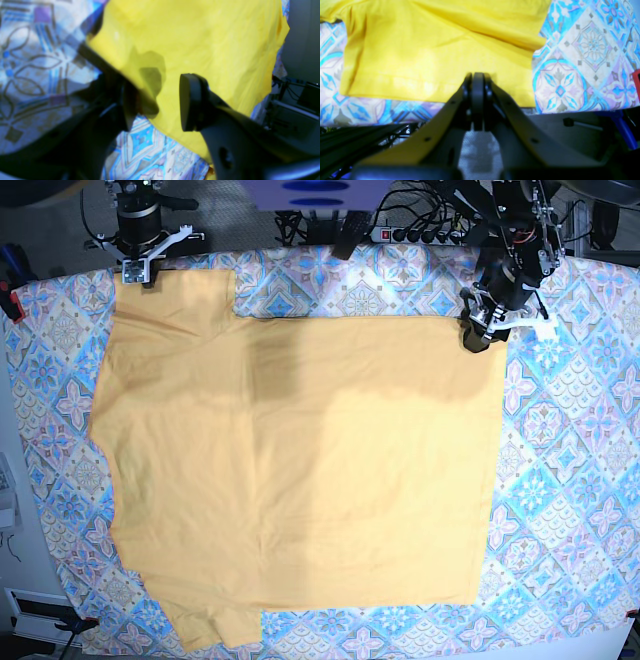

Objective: Fold the T-shirt properly
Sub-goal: 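Grasp the shirt's shoulder corners with both grippers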

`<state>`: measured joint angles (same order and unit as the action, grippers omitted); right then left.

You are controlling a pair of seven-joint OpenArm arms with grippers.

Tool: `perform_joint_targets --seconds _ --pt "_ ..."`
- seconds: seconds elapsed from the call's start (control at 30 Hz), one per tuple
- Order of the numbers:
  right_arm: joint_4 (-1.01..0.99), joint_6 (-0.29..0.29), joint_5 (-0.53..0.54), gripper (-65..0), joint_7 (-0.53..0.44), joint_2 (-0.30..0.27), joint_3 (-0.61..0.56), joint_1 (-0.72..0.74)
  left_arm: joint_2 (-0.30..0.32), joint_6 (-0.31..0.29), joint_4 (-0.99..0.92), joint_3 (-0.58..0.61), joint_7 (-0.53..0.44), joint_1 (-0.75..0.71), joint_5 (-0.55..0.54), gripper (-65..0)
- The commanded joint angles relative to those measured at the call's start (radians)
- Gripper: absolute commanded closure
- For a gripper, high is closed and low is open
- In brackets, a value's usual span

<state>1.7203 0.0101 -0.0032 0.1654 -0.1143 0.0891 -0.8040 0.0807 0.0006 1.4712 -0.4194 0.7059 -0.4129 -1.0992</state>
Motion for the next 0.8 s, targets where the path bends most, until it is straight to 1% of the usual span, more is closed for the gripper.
perform_joint_targets --seconds 0.0,0.2,0.37,0.53,0.6,0.7,0.77 --pt "0.014 -0.005 -0.002 0.0 -0.023 -0.005 0.007 -0.013 0.003 0.008 0.004 0.000 0.013 -0.007 0.008 -18.2" --pt "0.010 -0.005 -0.002 0.0 -0.023 -0.005 0.007 -0.015 0.003 0.005 0.006 0.000 0.016 -0.016 0.006 0.0" --pt "-0.004 -0.005 -0.002 0.0 -0.023 -0.005 0.008 -0.012 0.003 0.003 0.010 0.000 0.018 -0.031 0.004 0.0" --pt "-0.039 -0.005 -0.002 -0.6 -0.022 -0.005 0.071 -0.010 0.004 0.003 0.098 0.000 0.018 -0.068 0.004 0.0" --pt "-0.055 -0.005 -0.002 -3.0 -0.022 -0.005 0.093 -0.008 0.006 0.003 0.116 0.000 0.018 -0.079 0.004 0.0" --pt "-0.078 -0.005 -0.002 -8.3 -0.022 -0.005 0.128 0.039 0.008 0.003 0.118 0.000 0.018 -0.080 0.004 0.0" --pt "-0.090 -0.005 -0.001 -10.4 -0.022 -0.003 0.146 0.045 0.008 0.003 0.118 0.000 0.018 -0.083 0.004 0.0"
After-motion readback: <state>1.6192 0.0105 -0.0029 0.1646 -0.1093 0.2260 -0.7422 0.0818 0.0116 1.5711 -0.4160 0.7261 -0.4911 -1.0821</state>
